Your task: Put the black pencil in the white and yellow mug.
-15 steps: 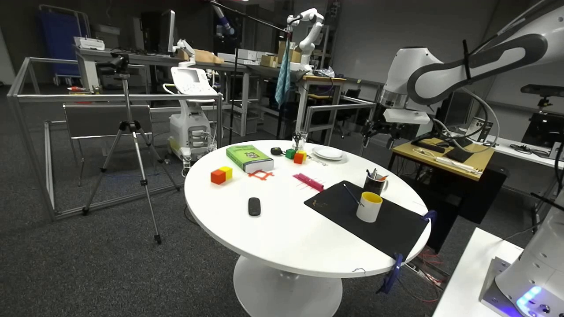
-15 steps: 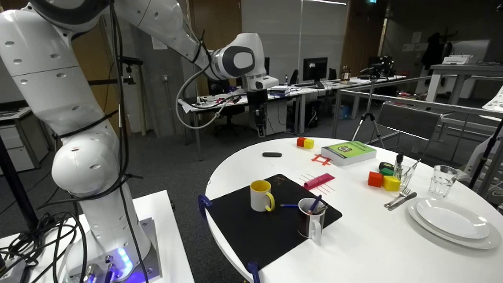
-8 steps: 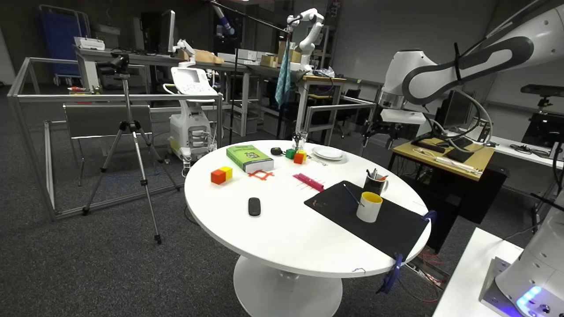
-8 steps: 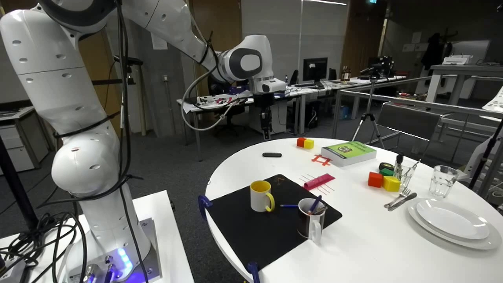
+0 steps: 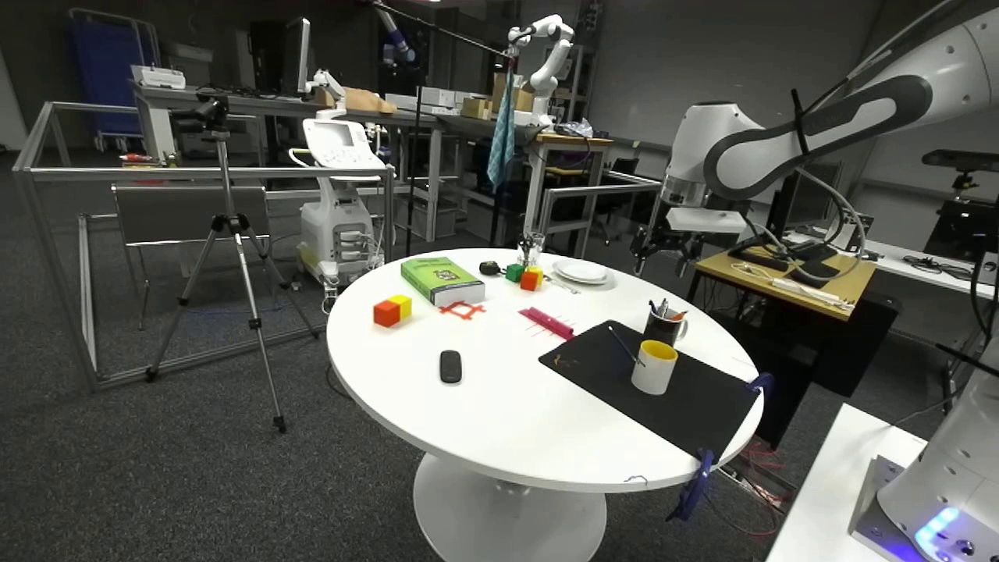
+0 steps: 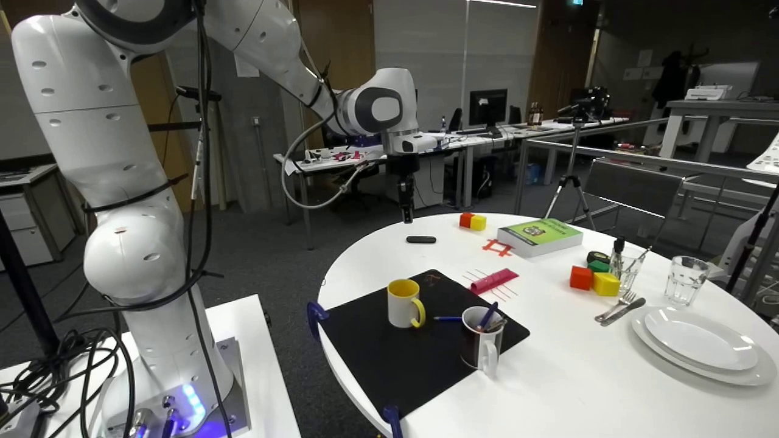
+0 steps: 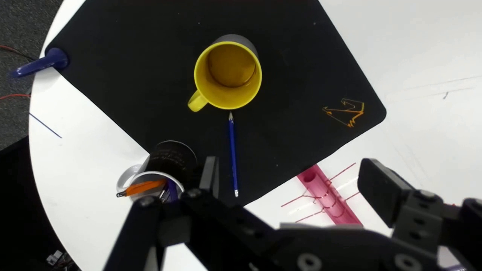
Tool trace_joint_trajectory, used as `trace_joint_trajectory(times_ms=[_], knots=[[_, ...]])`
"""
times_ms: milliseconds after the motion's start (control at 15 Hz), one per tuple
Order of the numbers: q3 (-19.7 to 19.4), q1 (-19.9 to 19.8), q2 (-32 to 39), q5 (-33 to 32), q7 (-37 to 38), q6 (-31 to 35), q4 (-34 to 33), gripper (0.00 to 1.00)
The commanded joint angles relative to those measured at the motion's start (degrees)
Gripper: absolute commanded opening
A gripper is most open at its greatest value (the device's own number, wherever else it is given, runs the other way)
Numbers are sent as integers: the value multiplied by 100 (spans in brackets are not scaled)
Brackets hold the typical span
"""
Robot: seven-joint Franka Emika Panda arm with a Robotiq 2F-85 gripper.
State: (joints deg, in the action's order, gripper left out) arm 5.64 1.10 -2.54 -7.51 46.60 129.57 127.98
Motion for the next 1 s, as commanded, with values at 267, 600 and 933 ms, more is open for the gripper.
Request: trace_joint_trajectory(times_ms=[267,600,933], knots=[[-201,17,392,133,-86,782,-42,100],[-396,-9,668,312,-118,1111,-111,100],[-577,-27,1024,525,-191,1284,-246,100]])
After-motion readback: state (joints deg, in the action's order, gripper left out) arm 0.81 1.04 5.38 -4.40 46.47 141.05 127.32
